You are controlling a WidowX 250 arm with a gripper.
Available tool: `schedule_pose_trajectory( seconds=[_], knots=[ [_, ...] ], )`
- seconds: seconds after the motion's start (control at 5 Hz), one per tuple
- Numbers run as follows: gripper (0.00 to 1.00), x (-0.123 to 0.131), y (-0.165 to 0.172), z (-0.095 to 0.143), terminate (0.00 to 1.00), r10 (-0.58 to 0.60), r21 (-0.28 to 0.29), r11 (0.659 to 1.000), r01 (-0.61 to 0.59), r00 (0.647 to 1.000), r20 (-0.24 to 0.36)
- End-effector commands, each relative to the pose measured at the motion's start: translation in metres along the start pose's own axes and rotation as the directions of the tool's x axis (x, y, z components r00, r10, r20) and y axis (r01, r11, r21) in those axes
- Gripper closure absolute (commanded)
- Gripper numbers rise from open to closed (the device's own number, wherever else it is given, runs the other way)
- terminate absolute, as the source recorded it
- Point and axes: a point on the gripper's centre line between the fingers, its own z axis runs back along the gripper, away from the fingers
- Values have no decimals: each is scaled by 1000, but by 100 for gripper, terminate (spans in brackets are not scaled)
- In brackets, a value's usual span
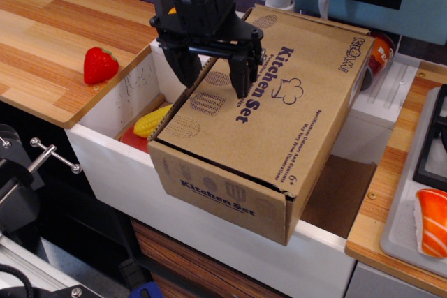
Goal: Open brown1fbox flap
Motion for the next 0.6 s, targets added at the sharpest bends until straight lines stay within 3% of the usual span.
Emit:
schedule_pose_trajectory(
  seconds=[0.0,0.4],
  knots=[
    [0,4,4,2,0,-8,-12,1000,9,999,36],
    [0,5,8,-4,0,4,-34,999,-3,1000,31]
  ],
)
